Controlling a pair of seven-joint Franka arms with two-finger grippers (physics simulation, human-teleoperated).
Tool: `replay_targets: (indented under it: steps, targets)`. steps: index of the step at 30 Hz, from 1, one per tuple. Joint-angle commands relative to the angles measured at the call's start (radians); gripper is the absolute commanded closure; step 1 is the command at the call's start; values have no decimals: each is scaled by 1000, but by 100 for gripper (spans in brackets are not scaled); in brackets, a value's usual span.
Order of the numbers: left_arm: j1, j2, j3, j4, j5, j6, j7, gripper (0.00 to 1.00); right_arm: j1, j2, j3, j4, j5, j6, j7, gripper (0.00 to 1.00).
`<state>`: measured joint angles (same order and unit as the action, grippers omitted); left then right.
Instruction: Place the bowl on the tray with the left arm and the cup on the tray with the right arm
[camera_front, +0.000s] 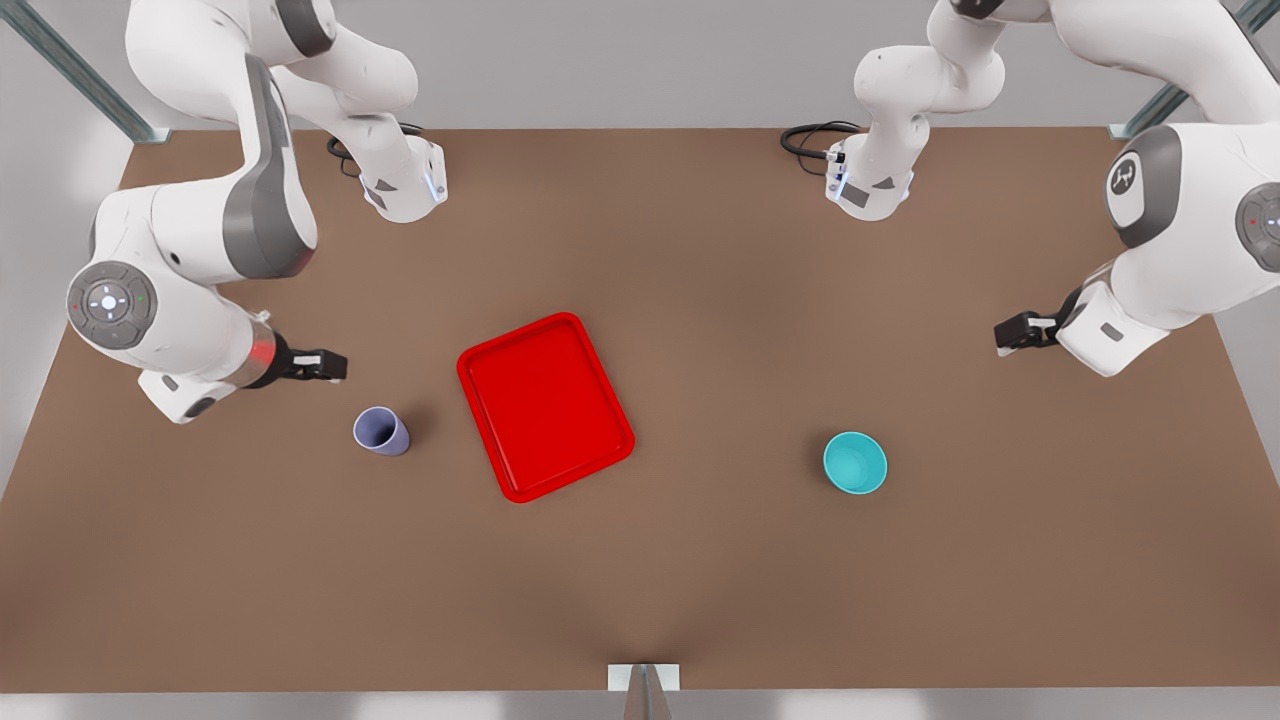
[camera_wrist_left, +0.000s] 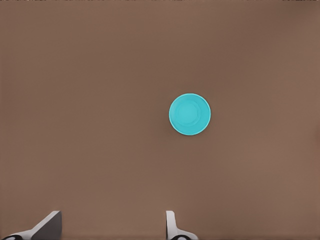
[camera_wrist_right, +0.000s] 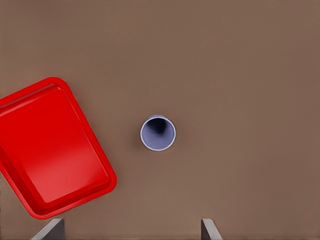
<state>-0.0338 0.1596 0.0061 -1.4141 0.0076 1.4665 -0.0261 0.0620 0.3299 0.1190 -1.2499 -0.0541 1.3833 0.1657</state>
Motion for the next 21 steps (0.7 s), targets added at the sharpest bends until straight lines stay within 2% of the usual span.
replay_targets:
  steps: [1, 3, 4, 5, 7, 10, 13, 21]
  targets:
    - [0, 1, 0, 0, 0, 0, 0, 0, -2, 0, -1, 1, -4, 5, -2, 0]
    - [2, 23, 0, 1, -1, 5, -2, 0, 2, 0, 1, -2, 0, 10, 0, 0]
    - [5, 78, 0, 1, -6, 24, -3, 0, 13, 1, -1, -3, -4, 8, 3, 0]
    - [11, 175, 2, 1, -8, 89, -3, 0, 19, 4, 1, -11, -1, 2, -5, 0]
    - [89, 363, 3, 1, -224, 247, 15, 0, 16, 6, -1, -6, -4, 3, -3, 0]
    - [94, 512, 0, 0, -247, 442, 78, 0, 39, 35, -1, -2, -9, 77, 8, 0]
    - [89, 523, -70, -134, -248, 660, 72, 0, 39, 40, -1, -2, -10, 86, 8, 0]
    - [75, 558, -117, -167, -247, 661, 72, 0, 30, 38, -7, -2, -10, 128, 8, 0]
